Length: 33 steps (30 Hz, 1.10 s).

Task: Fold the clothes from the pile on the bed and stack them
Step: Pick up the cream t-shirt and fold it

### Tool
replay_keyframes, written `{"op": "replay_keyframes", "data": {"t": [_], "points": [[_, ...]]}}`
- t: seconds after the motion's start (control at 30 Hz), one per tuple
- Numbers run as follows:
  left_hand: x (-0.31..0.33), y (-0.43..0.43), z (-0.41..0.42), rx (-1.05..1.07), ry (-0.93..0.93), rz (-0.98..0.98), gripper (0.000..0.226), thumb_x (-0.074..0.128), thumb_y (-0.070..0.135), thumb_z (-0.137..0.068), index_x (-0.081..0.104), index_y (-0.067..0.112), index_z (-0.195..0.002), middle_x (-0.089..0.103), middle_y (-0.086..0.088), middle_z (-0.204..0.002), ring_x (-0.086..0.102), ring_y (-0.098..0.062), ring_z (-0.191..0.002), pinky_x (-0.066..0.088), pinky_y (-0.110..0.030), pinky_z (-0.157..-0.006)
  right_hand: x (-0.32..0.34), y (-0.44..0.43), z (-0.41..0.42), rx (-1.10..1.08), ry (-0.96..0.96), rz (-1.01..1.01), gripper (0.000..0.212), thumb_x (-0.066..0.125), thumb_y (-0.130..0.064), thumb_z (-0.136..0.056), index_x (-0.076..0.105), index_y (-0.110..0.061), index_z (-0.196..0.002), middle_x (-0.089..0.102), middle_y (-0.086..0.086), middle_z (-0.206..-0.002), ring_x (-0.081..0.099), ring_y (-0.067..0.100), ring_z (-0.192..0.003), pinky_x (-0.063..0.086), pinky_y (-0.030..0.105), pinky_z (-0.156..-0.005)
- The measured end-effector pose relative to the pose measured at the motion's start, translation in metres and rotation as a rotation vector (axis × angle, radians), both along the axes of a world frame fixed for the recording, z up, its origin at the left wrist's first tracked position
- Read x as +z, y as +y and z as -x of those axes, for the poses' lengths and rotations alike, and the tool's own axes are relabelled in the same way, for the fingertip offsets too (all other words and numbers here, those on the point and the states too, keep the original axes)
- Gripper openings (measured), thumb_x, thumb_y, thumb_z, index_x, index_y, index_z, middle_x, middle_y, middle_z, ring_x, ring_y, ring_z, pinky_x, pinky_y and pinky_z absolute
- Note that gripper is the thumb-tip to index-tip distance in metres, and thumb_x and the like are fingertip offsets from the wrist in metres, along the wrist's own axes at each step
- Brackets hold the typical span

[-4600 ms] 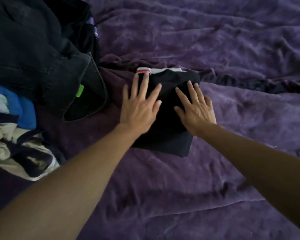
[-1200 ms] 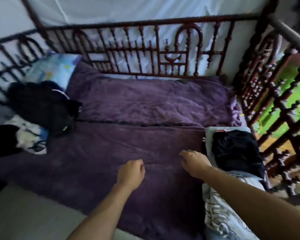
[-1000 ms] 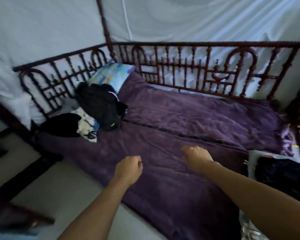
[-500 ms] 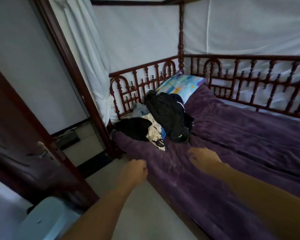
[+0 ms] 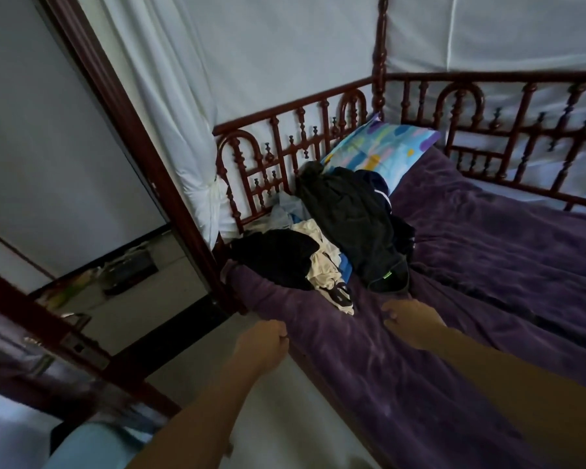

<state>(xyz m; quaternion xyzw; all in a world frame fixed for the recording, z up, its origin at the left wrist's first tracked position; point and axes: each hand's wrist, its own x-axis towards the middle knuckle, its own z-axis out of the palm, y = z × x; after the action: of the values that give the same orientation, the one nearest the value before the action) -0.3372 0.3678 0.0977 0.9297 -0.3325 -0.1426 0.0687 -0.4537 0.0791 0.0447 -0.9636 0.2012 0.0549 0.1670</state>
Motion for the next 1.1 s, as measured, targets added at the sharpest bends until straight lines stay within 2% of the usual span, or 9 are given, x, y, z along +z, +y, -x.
{"op": "replay_keyframes", "data": {"t": [0.17,0.27,0.37,0.53,0.77,0.87,0.97,1.1], "points": [[-0.014,-0.042,-0.09,0.033,0.075,-0.046,0.023,0.046,0.026,-0.096,0.061,0.009,-0.101,0.064,-0.01,-0.109,0.059,-0.026,-0.101,0.047,-0.034,-0.086,-0.035,-0.035,-0.08,-0.024,0.126,-0.09,0.035,0.049,-0.036,-0.092,0.053,-0.029,-0.126,0.058,-0.001,-0.129,0.055,0.024,-0.117,0.047,0.035,-0.093],[-0.023,-0.066,-0.136,0.062,0.111,-0.006,0.024,0.048,0.025,-0.095,0.063,0.013,-0.108,0.066,-0.009,-0.109,0.059,-0.026,-0.102,0.047,-0.034,-0.089,-0.051,-0.05,-0.12,-0.041,0.175,-0.117,0.034,0.047,-0.033,-0.092,0.053,-0.028,-0.125,0.058,0.0,-0.129,0.055,0.024,-0.118,0.047,0.034,-0.092],[-0.039,-0.086,-0.169,0.044,0.14,-0.057,0.026,0.048,0.029,-0.095,0.062,0.018,-0.114,0.065,-0.006,-0.113,0.059,-0.024,-0.105,0.047,-0.031,-0.09,-0.066,-0.054,-0.145,-0.057,0.233,-0.15,0.035,0.047,-0.035,-0.092,0.053,-0.031,-0.126,0.057,-0.002,-0.131,0.054,0.023,-0.12,0.045,0.033,-0.091],[-0.082,-0.127,-0.227,-0.048,0.188,-0.146,0.026,0.048,0.031,-0.094,0.062,0.021,-0.113,0.065,-0.005,-0.116,0.059,-0.025,-0.11,0.047,-0.035,-0.093,-0.099,-0.055,-0.18,-0.14,0.299,-0.228,0.031,0.049,-0.038,-0.091,0.057,-0.03,-0.119,0.06,-0.001,-0.127,0.056,0.024,-0.117,0.046,0.033,-0.089],[-0.171,-0.199,-0.311,-0.328,0.247,-0.165,0.022,0.05,0.025,-0.092,0.065,0.015,-0.105,0.064,-0.004,-0.107,0.059,-0.023,-0.102,0.047,-0.033,-0.082,-0.159,-0.061,-0.232,-0.406,0.409,-0.342,0.029,0.048,-0.034,-0.09,0.058,-0.025,-0.117,0.061,0.003,-0.124,0.058,0.026,-0.113,0.046,0.034,-0.086],[-0.212,-0.232,-0.338,-0.514,0.219,-0.162,0.026,0.048,0.018,-0.092,0.061,0.018,-0.115,0.055,-0.003,-0.119,0.054,-0.024,-0.109,0.047,-0.037,-0.086,-0.188,-0.059,-0.259,-0.5,0.431,-0.375,0.031,0.051,-0.03,-0.088,0.057,-0.026,-0.118,0.06,0.001,-0.124,0.057,0.024,-0.113,0.048,0.033,-0.085],[-0.25,-0.261,-0.355,-0.71,0.167,-0.136,0.04,0.05,0.008,-0.087,0.055,0.021,-0.124,0.047,-0.001,-0.129,0.049,-0.024,-0.115,0.045,-0.037,-0.09,-0.219,-0.053,-0.284,-0.569,0.403,-0.402,0.044,0.055,-0.029,-0.086,0.049,-0.028,-0.13,0.05,0.001,-0.131,0.051,0.024,-0.119,0.049,0.036,-0.089],[-0.296,-0.293,-0.369,-0.945,0.116,-0.21,0.056,0.057,0.007,-0.081,0.046,0.024,-0.133,0.033,-0.002,-0.147,0.029,-0.026,-0.135,0.034,-0.04,-0.103,-0.257,-0.045,-0.302,-0.645,0.364,-0.437,0.057,0.061,-0.027,-0.083,0.043,-0.027,-0.137,0.039,-0.002,-0.14,0.045,0.023,-0.123,0.048,0.038,-0.089]]}}
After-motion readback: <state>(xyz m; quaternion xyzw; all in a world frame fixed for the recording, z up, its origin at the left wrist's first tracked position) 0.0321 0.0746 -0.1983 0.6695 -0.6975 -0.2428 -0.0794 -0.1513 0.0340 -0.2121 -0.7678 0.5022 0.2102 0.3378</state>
